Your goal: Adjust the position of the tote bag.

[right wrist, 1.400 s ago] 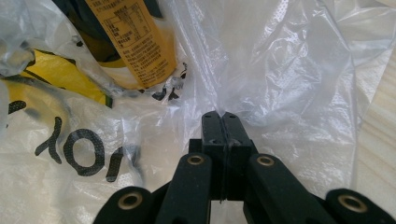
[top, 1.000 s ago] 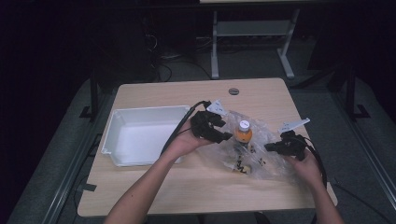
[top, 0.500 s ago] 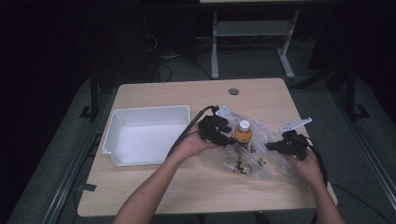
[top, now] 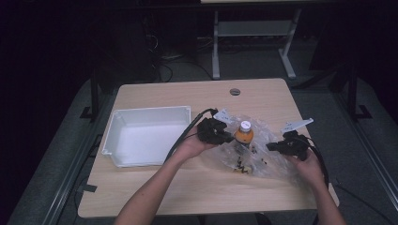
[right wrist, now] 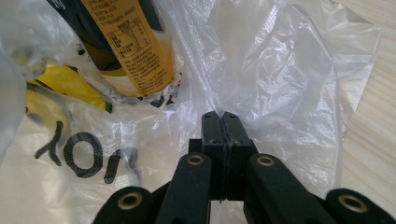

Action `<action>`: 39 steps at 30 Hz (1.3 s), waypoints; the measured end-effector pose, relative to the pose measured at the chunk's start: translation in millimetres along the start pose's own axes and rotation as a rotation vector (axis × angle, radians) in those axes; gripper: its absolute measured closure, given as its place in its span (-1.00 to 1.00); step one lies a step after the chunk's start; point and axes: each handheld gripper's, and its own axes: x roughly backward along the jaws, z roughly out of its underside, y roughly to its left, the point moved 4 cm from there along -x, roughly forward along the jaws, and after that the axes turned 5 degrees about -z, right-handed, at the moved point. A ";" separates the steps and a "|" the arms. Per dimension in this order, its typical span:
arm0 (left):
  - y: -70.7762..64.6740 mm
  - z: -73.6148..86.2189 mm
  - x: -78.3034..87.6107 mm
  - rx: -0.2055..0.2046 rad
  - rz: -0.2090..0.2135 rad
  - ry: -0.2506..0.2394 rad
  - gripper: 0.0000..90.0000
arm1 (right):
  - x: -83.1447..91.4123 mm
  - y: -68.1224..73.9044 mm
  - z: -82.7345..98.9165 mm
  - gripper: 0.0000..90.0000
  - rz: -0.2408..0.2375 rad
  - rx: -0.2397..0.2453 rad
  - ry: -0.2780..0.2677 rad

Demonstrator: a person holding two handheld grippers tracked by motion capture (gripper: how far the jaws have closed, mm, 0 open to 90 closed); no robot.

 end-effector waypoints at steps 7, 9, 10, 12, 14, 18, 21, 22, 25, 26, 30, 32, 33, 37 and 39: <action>-4.7 6.9 5.6 -0.012 -0.005 0.005 1.00 | -0.7 -0.1 0.0 0.98 -0.001 0.005 0.001; -7.4 11.7 5.7 -0.014 -0.010 0.014 1.00 | -0.2 -0.1 0.2 0.98 0.000 0.005 0.003; -8.4 14.3 5.7 -0.019 -0.013 0.023 1.00 | -0.1 -0.1 0.2 0.98 0.000 0.004 0.001; -11.3 19.4 5.2 -0.018 -0.019 0.028 1.00 | 0.4 0.1 0.1 0.98 0.001 0.001 -0.001; -14.2 24.5 4.7 -0.026 -0.020 0.038 1.00 | 0.8 0.2 0.0 0.98 0.001 -0.003 -0.003; -19.9 34.8 2.4 -0.023 -0.017 0.054 1.00 | 1.2 0.1 0.1 0.98 0.004 0.002 -0.002; -24.6 41.2 1.4 -0.030 -0.015 0.063 1.00 | 2.1 -0.2 0.3 0.98 0.007 -0.001 -0.001; -26.6 43.2 1.0 -0.032 -0.016 0.065 1.00 | 2.2 -0.2 0.3 0.98 0.007 -0.001 -0.002; -32.8 50.1 -0.5 -0.046 -0.015 0.079 1.00 | 2.4 -1.2 0.7 0.98 0.009 0.007 -0.003; -35.1 52.2 -1.4 -0.044 -0.014 0.079 1.00 | 2.4 -1.4 0.7 0.98 0.009 0.007 -0.004; -40.8 60.5 -4.0 -0.052 -0.010 0.092 1.00 | 2.6 -1.4 0.6 0.98 0.011 0.007 -0.004; -42.9 64.0 -4.3 -0.055 -0.007 0.098 1.00 | 2.8 -1.6 0.6 0.98 0.013 0.007 -0.005; -43.9 65.6 -4.5 -0.054 -0.008 0.094 1.00 | 2.9 -1.6 0.6 0.98 0.014 0.006 -0.005; -47.8 73.7 -4.2 -0.073 0.003 0.108 1.00 | 3.0 -1.9 0.9 0.98 0.015 0.005 -0.004; -50.3 77.9 -4.7 -0.062 0.006 0.098 1.00 | 2.9 -1.9 1.0 0.98 0.016 0.004 -0.001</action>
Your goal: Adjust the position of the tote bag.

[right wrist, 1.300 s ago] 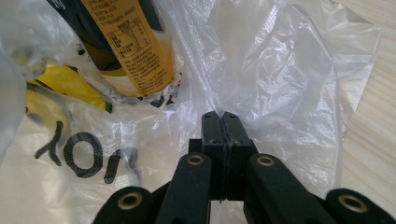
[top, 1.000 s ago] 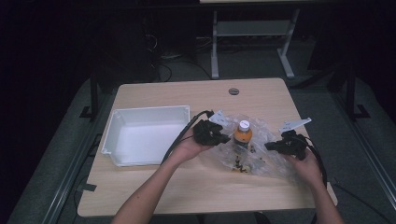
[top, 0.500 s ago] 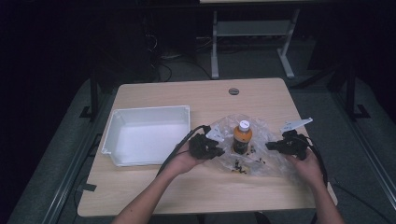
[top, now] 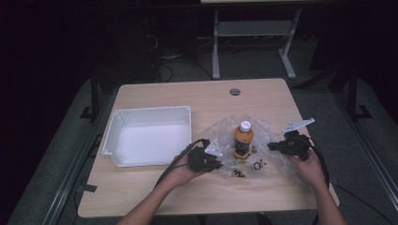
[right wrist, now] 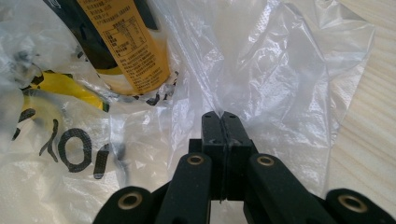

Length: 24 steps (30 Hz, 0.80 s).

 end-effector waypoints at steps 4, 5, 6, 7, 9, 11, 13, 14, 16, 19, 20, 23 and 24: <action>-3.9 6.6 -0.2 0.015 0.007 -0.008 1.00 | -0.5 -0.5 0.4 0.98 0.002 -0.001 0.001; -4.7 8.0 0.1 0.018 0.010 -0.009 1.00 | -0.5 -0.5 0.4 0.98 0.002 -0.002 0.001; -5.5 9.3 0.4 0.018 0.011 -0.007 1.00 | -0.5 -0.5 0.5 0.98 0.002 -0.001 0.000; -5.8 10.8 1.2 0.008 0.016 0.001 1.00 | -0.5 -0.7 0.6 0.98 0.003 0.000 0.003; -7.6 13.3 0.7 0.015 0.017 -0.007 1.00 | -0.4 0.0 0.6 0.98 0.002 -0.008 0.007; -8.8 15.7 0.5 0.021 0.018 -0.012 1.00 | -0.8 -0.4 0.7 0.98 0.002 -0.001 0.003; -8.1 17.6 2.0 0.019 0.025 -0.015 1.00 | -0.6 0.0 0.4 0.98 0.001 0.000 0.002; -8.9 17.8 2.0 0.036 0.029 -0.025 0.99 | -0.6 0.3 0.3 0.98 0.001 0.000 0.001; -8.5 18.6 4.5 0.032 0.036 -0.027 0.97 | -0.4 1.1 -0.1 0.98 0.001 -0.007 0.002; -10.5 18.7 8.1 0.058 0.042 -0.048 0.86 | -0.3 1.3 -0.2 0.98 0.002 -0.006 0.001; -9.5 19.7 11.0 0.037 0.043 -0.036 0.83 | -0.3 1.3 -0.3 0.98 0.002 -0.006 -0.001; -11.2 20.7 18.7 0.060 0.048 -0.057 0.70 | -0.4 1.5 -0.5 0.98 0.004 -0.005 0.000; -11.2 21.0 20.7 0.061 0.052 -0.055 0.65 | -0.6 1.6 -0.5 0.98 0.004 -0.006 0.001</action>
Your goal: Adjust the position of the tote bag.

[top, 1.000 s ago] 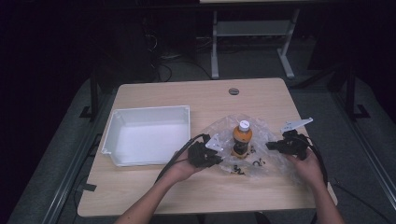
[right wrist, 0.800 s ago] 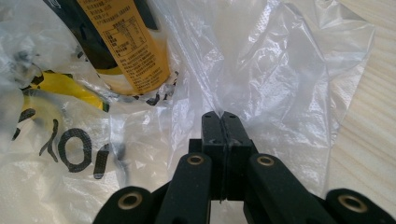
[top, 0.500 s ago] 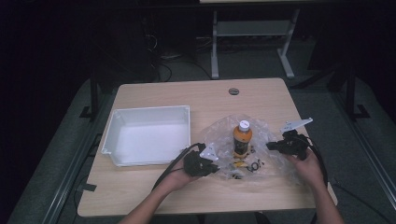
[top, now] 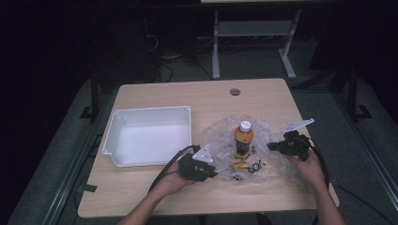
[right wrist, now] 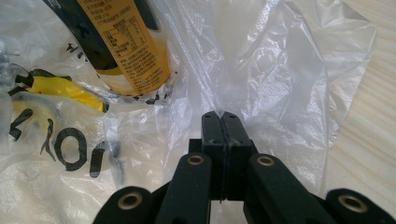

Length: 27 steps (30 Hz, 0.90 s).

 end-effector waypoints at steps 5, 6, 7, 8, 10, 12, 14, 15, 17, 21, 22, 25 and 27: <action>-0.7 2.1 13.7 -0.004 -0.002 0.003 0.53 | 0.0 0.4 -0.6 0.98 0.004 0.003 -0.002; -0.1 2.0 17.3 -0.005 -0.005 0.003 0.50 | 0.2 0.2 -0.8 0.98 0.003 0.007 -0.005; 1.0 1.5 20.9 -0.007 -0.007 -0.001 0.48 | 0.7 0.0 -0.9 0.98 0.005 0.007 -0.005; 2.6 0.2 24.7 -0.013 -0.012 -0.003 0.47 | 1.0 0.0 -1.2 0.98 0.004 0.004 -0.006; 4.5 -4.7 31.2 -0.003 -0.016 -0.023 0.44 | 1.5 0.2 -2.2 0.98 0.003 0.003 -0.010; 6.6 -11.9 37.2 0.000 -0.018 -0.040 0.39 | 1.3 0.3 -2.7 0.98 0.003 0.011 -0.010; 9.0 -20.5 42.4 0.002 -0.025 -0.056 0.33 | 1.0 1.0 -3.3 0.98 0.002 0.011 -0.010; 10.5 -25.0 44.8 0.001 -0.028 -0.065 0.29 | 0.9 1.1 -3.4 0.98 0.002 0.012 -0.010; 13.5 -33.7 50.0 0.002 -0.024 -0.080 0.22 | 0.7 1.5 -3.6 0.98 0.001 0.011 -0.009; 20.4 -52.0 58.6 -0.004 -0.029 -0.103 0.05 | 0.3 1.4 -3.5 0.98 -0.001 0.011 -0.008; 21.6 -55.3 59.7 -0.006 -0.030 -0.105 -0.01 | 0.0 1.5 -3.5 0.98 -0.002 0.011 -0.009; 27.5 -67.9 63.4 -0.001 -0.024 -0.122 -0.12 | 0.2 1.8 -3.8 0.98 -0.001 0.012 -0.005; 33.3 -77.0 64.4 0.003 -0.010 -0.132 -0.20 | 0.4 1.5 -3.9 0.98 -0.001 0.015 -0.007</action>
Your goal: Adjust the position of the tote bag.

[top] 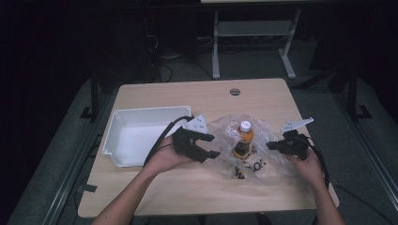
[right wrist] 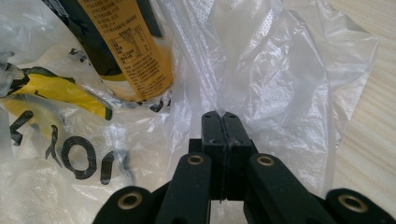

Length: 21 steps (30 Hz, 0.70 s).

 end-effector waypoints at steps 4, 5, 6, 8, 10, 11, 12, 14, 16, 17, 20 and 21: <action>6.4 -14.1 -4.0 0.012 0.009 -0.005 -0.34 | -0.8 -0.2 0.1 0.98 -0.003 0.001 0.001; 7.3 -17.9 -5.4 0.010 0.011 -0.005 -0.38 | -0.9 -0.2 0.1 0.98 -0.003 0.001 0.002; 8.0 -22.5 -7.6 0.011 0.019 -0.009 -0.38 | -0.8 -0.1 0.1 0.98 -0.003 -0.001 0.004; 9.0 -29.2 -10.5 -0.006 0.015 -0.012 -0.39 | -0.8 -0.6 0.0 0.98 -0.003 0.003 0.001; 9.9 -35.3 -14.3 -0.001 0.021 -0.018 -0.40 | -0.4 -1.3 0.0 0.98 -0.002 0.010 0.001; 10.3 -37.2 -15.2 -0.008 0.018 -0.015 -0.40 | -0.3 -1.2 -0.1 0.98 -0.002 0.010 0.001; 11.1 -39.6 -16.7 -0.013 0.019 -0.017 -0.40 | -0.3 -1.1 -0.1 0.98 -0.002 0.011 0.001; 12.3 -43.7 -20.2 -0.003 0.030 -0.016 -0.39 | -0.1 -0.3 -0.4 0.98 -0.002 0.004 0.003; 13.3 -47.1 -23.6 0.001 0.036 -0.017 -0.39 | -0.1 -0.4 -0.4 0.98 -0.002 0.009 0.004; 13.8 -48.6 -25.2 0.003 0.044 -0.015 -0.37 | 0.0 -0.4 -0.5 0.98 -0.002 0.010 0.003; 15.0 -50.4 -30.8 0.002 0.052 -0.017 -0.26 | 0.5 -0.4 -0.8 0.98 -0.002 0.008 -0.003; 15.3 -49.8 -33.0 -0.002 0.055 -0.010 -0.14 | 0.6 -1.0 -0.7 0.98 -0.003 0.015 -0.005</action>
